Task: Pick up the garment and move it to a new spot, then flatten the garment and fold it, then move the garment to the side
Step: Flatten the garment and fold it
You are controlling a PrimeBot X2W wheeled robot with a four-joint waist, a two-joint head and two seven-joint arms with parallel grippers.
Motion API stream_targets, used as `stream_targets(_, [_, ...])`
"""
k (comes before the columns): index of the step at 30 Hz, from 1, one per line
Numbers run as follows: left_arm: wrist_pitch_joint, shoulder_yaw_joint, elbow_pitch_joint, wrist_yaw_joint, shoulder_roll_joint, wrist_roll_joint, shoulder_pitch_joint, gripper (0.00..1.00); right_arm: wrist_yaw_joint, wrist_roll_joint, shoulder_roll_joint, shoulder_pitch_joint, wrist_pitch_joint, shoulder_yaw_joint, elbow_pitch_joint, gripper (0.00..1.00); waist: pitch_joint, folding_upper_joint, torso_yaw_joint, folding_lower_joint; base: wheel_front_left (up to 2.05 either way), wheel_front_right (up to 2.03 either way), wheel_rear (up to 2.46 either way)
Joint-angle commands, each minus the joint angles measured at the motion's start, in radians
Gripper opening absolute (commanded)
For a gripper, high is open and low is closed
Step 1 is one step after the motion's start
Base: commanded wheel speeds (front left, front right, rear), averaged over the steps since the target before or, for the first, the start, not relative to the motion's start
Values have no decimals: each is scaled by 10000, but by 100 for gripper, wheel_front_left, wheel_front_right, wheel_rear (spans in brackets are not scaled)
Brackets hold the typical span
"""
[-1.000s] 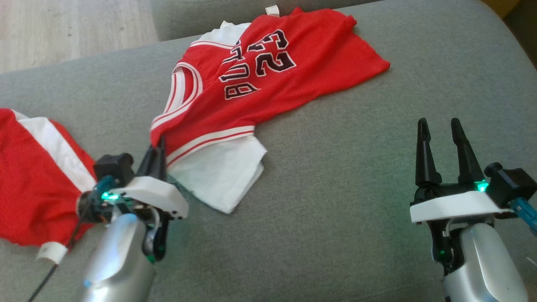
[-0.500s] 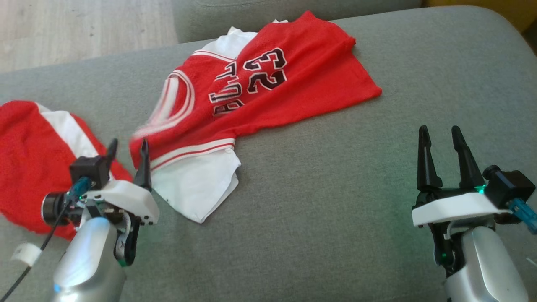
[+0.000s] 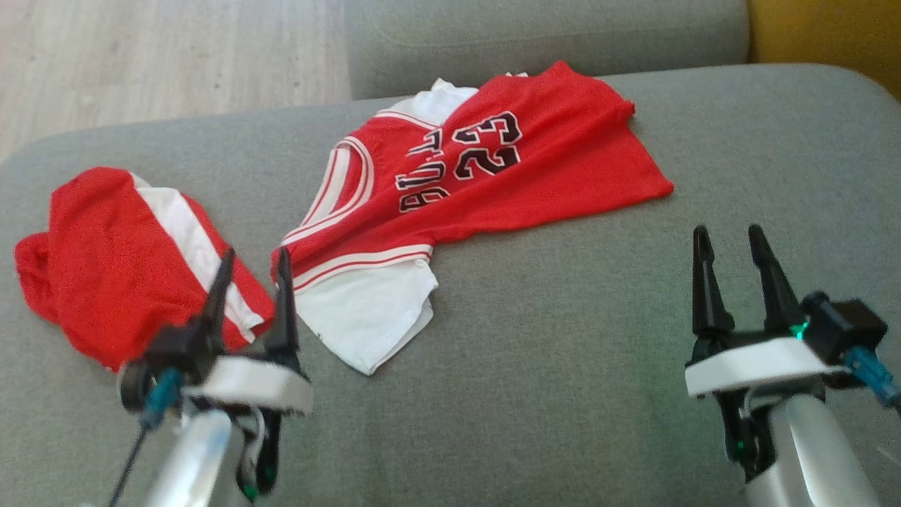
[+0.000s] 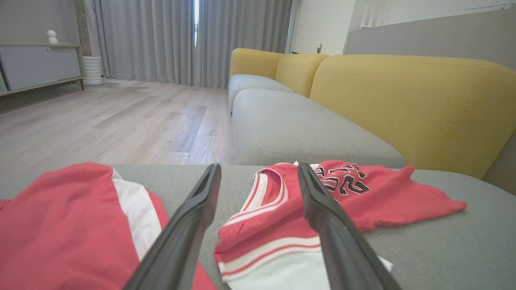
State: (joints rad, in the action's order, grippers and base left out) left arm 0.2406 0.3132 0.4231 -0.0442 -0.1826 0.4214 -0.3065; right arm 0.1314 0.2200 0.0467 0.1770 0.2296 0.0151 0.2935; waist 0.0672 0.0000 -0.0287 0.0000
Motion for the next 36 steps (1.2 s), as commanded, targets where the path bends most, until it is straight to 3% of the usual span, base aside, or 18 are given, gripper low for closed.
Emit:
stream_targets(1, [142,-311,-572,-76,-46,-62,87,100,-7,24,35,-83,121,228,-346,100,-186,0,184,0,0,0,0])
stream_targets(8, [189,-220,-1031,-200,292,-16,1137,100,-7,60,35,-401,183,272,-296,100,-391,0,325,0,0,0,0])
stream_targets(19, [28,56,-943,-134,549,-13,1073,100,-7,108,35,-301,231,347,-298,100,-316,0,326,0,0,0,0])
stream_targets(25, [-984,510,-429,-87,794,175,918,100,-7,148,35,-264,257,366,-274,100,-138,0,256,0,0,0,0])
stream_targets(31, [-2214,555,305,-698,891,323,790,100,-7,206,35,-121,278,465,-257,100,125,0,94,0,0,0,0])
stream_targets(36, [-2797,700,524,-670,876,413,677,100,-7,269,35,-26,296,486,-219,100,378,0,-47,0,0,0,0])
